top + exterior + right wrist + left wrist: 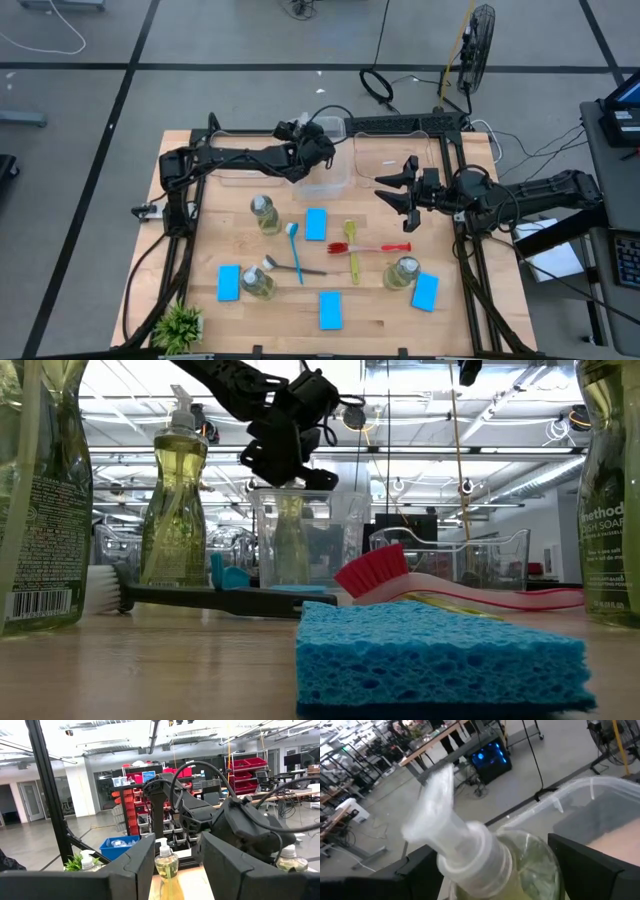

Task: Pick & Place Kitchen Sink Supplies
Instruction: Put the yellow dish soap into the white bin

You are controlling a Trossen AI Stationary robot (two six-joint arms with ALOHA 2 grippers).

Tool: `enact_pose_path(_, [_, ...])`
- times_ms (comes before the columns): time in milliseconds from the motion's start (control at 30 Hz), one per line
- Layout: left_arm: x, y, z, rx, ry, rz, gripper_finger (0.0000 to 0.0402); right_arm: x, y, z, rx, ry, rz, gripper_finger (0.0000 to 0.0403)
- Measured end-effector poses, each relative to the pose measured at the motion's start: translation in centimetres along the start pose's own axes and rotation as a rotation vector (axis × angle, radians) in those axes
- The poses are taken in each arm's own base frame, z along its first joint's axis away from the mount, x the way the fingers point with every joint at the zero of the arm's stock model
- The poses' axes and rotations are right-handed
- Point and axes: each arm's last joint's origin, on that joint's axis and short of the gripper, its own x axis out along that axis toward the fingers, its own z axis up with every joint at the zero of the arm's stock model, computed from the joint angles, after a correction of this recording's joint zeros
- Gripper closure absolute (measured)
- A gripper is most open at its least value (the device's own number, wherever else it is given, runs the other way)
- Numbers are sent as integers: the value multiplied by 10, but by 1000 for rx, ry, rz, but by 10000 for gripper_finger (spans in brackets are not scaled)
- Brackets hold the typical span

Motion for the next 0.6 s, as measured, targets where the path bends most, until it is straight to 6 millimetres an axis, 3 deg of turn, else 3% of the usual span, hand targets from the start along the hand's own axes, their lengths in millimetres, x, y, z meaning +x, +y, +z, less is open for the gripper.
enact_pose_path(600, [-8, 12, 18, -7, -56, 3, 66, 0, 0, 0, -1, 0, 0, 259])
